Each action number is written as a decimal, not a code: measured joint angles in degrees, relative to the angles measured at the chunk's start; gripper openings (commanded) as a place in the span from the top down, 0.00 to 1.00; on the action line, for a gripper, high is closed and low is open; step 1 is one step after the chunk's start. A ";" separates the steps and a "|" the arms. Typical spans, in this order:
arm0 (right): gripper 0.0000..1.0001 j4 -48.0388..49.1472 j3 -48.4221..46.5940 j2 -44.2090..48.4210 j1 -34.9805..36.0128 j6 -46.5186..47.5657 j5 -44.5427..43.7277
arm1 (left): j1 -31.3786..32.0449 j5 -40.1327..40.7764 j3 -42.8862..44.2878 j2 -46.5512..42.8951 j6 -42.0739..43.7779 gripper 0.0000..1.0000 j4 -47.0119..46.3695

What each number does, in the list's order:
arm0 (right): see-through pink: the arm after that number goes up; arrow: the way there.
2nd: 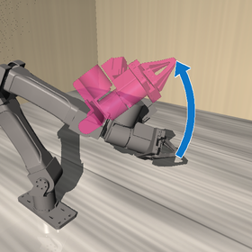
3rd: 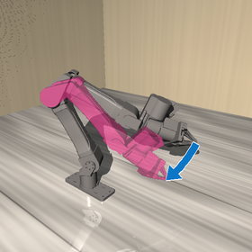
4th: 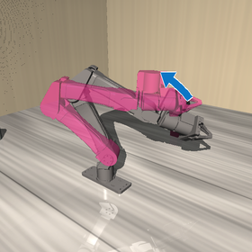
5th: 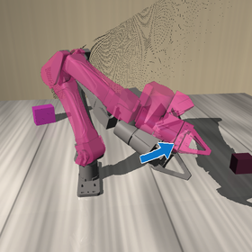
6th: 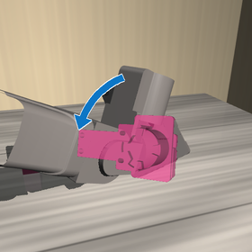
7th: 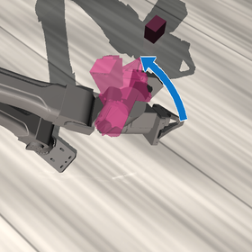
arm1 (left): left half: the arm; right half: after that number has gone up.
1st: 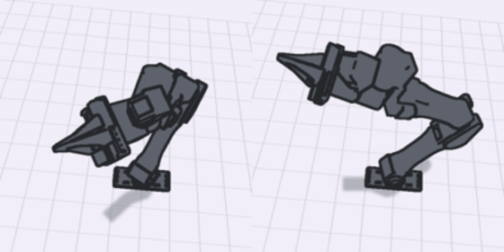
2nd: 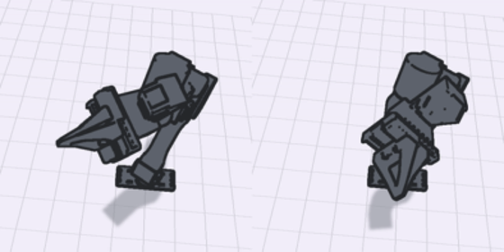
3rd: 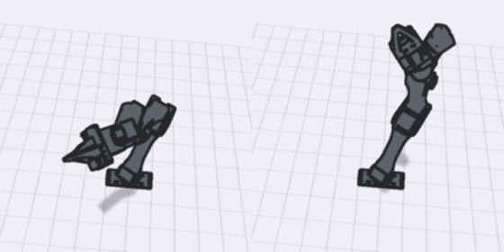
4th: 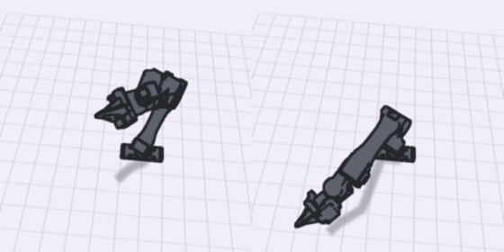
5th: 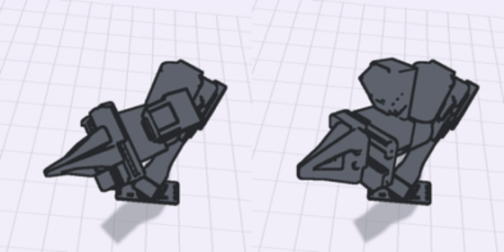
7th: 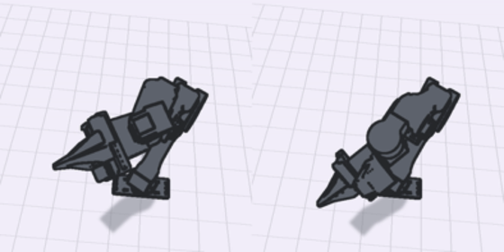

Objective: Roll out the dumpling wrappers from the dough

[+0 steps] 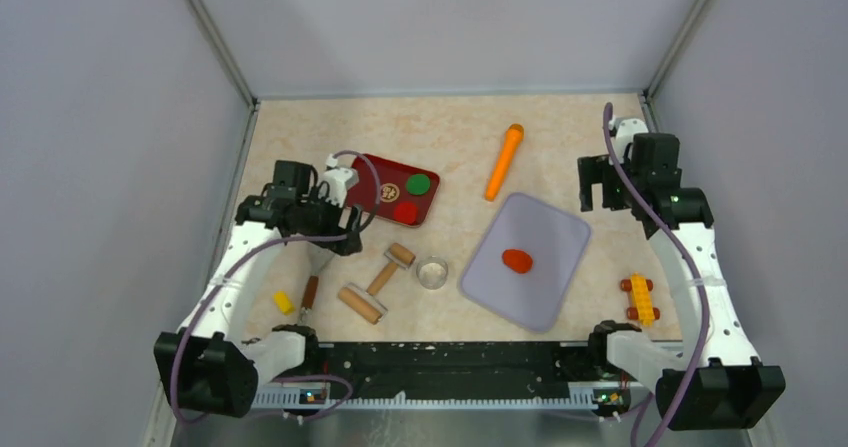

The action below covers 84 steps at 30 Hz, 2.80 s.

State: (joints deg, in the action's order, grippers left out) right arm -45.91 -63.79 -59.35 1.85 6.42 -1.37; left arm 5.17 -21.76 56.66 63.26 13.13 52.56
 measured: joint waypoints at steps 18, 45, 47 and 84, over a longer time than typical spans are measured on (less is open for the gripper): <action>0.12 -0.76 2.40 -2.67 0.02 9.62 4.50 | 22.12 7.93 -12.76 11.52 9.97 0.26 -12.13; 0.92 1.81 2.95 -22.53 9.94 31.78 22.16 | 27.91 5.75 -12.55 14.03 13.86 1.00 -11.37; 0.94 2.75 2.95 -24.70 13.09 33.22 22.05 | 26.43 5.75 -12.52 13.22 13.84 1.00 -11.10; 0.38 9.11 -19.89 -38.73 30.53 10.56 30.21 | 5.55 -6.14 4.79 1.64 1.29 1.00 -7.63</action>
State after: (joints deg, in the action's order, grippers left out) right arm -36.80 -83.68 -98.08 32.38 16.97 28.84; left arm 10.72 -27.90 61.45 64.90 14.41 44.93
